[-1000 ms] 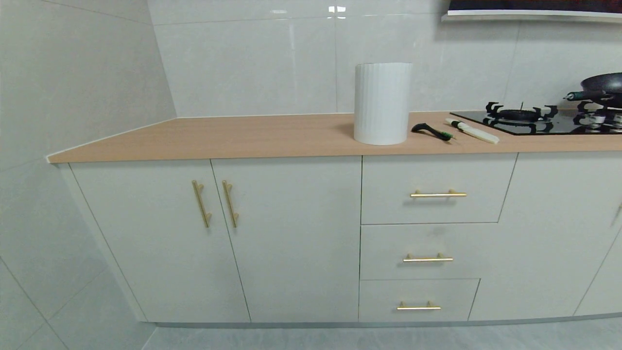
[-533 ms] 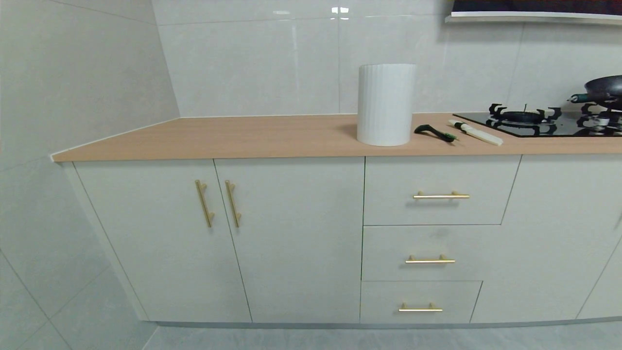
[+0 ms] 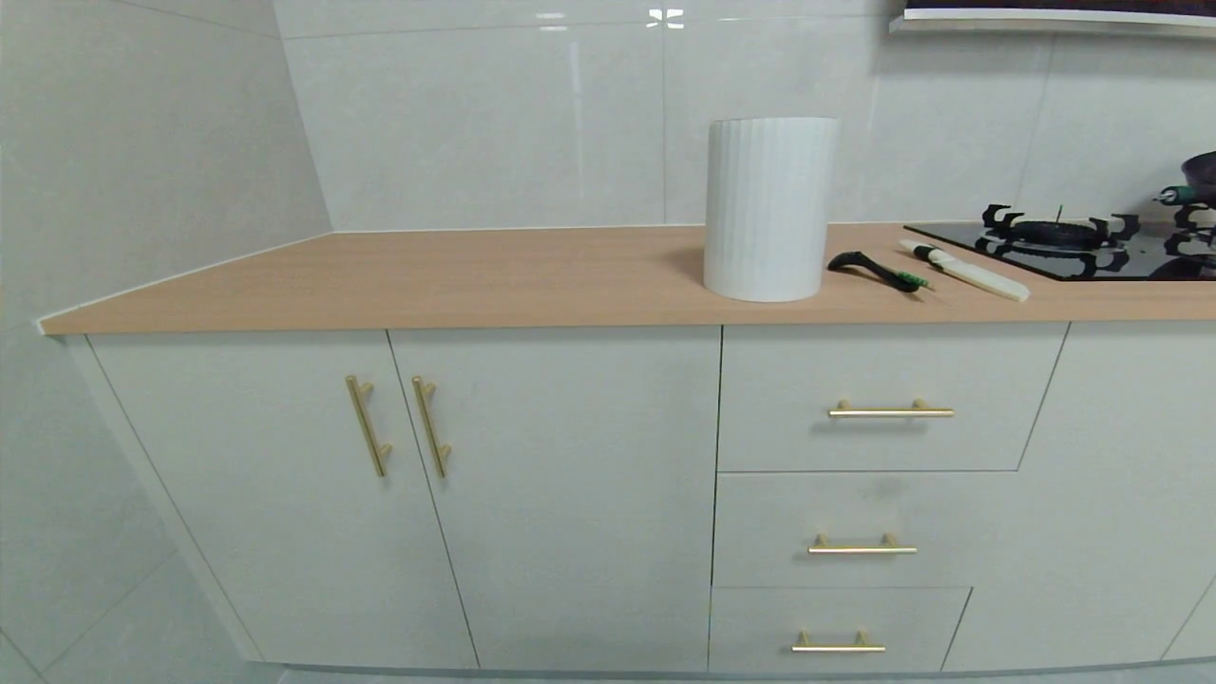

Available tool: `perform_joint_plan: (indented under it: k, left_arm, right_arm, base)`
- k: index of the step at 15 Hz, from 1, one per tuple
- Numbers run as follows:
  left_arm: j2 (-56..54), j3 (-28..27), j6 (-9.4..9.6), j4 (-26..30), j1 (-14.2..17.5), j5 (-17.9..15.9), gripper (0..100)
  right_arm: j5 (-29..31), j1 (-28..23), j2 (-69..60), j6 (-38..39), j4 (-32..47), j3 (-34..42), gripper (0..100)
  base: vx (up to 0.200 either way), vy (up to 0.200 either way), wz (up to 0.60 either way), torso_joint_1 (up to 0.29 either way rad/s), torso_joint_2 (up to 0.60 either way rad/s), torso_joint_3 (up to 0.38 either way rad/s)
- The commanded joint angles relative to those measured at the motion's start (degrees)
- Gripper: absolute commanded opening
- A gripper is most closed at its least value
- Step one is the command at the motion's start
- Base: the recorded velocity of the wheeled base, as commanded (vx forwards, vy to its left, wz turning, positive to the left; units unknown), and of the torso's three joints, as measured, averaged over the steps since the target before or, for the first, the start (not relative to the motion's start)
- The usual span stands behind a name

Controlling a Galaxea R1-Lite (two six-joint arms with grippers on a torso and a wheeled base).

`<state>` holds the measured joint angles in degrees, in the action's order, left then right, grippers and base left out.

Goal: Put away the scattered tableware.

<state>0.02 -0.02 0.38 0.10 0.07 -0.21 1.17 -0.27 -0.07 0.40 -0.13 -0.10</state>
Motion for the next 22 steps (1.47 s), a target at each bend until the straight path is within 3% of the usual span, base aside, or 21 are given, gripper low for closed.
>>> perform_joint_plan:
  k: [1,8,10,11,14,15,22]
  left_arm:
    - [0.0,0.0,-0.03,0.0,0.0,0.0,100]
    - [0.0,0.0,-0.03,0.0,0.0,0.0,100]
    - [0.0,0.0,-0.03,0.0,0.0,0.0,100]
    - [0.0,0.0,-0.03,0.0,0.0,0.0,100]
    - [0.0,0.0,-0.03,0.0,0.0,0.0,100]
    - [0.0,0.0,-0.03,0.0,0.0,0.0,100]
    - [0.0,0.0,-0.11,0.0,0.0,0.0,100]
  right_arm:
    - [0.0,0.0,0.1,-0.2,0.0,0.1,100]
    - [-0.3,0.0,0.1,-0.8,0.0,-0.4,100]
    - [-1.0,1.1,3.1,3.9,1.0,-10.3,100]
    - [-2.5,2.6,6.4,4.3,2.9,-11.5,100]
    - [-8.0,8.2,21.3,3.5,4.5,-13.2,100]
    - [-8.2,9.1,31.6,3.1,4.2,-15.7,100]
    - [-6.4,9.1,79.0,1.6,1.2,-34.1,100]
  base:
    - [0.0,0.0,0.0,0.0,0.0,0.0]
    - [0.0,0.0,0.0,0.0,0.0,0.0]
    - [0.0,0.0,0.0,0.0,0.0,0.0]
    - [0.0,0.0,0.0,0.0,0.0,0.0]
    - [0.0,0.0,0.0,0.0,0.0,0.0]
    - [0.0,0.0,0.0,0.0,0.0,0.0]
    - [0.0,0.0,0.0,0.0,0.0,0.0]
